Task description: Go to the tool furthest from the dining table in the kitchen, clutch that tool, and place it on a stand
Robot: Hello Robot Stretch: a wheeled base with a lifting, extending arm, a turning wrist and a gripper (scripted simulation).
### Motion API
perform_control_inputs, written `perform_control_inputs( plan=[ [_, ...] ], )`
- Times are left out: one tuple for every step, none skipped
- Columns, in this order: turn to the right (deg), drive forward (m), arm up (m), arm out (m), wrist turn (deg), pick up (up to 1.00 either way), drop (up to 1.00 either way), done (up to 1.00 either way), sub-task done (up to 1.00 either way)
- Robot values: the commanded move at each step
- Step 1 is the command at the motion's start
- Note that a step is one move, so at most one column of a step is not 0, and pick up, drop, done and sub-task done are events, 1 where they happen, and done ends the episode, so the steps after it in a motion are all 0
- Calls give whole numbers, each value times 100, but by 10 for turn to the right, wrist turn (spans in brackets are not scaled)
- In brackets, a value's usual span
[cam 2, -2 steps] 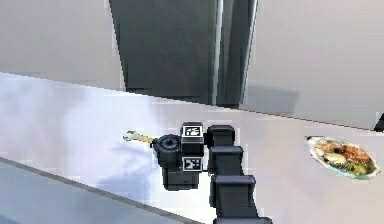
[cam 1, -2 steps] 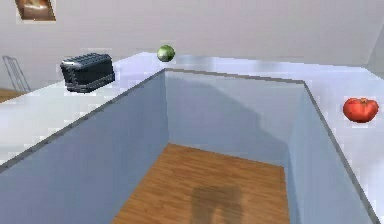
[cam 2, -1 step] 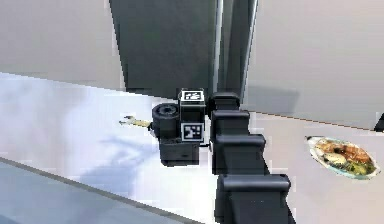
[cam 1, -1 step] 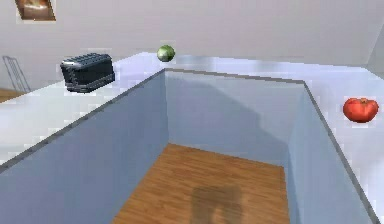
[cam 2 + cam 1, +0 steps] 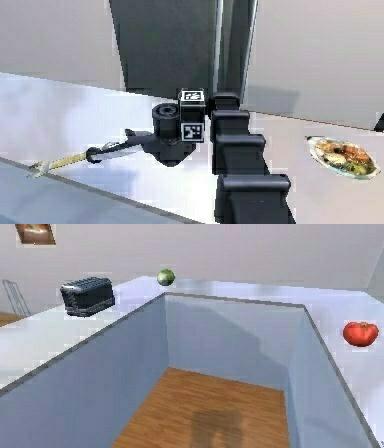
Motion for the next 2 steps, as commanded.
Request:
perform_control_inputs(
  plan=[
    [0, 0, 0, 0, -450, 0, 0, 0, 0],
    [0, 0, 0, 0, -330, 0, 0, 0, 0]
  ],
)
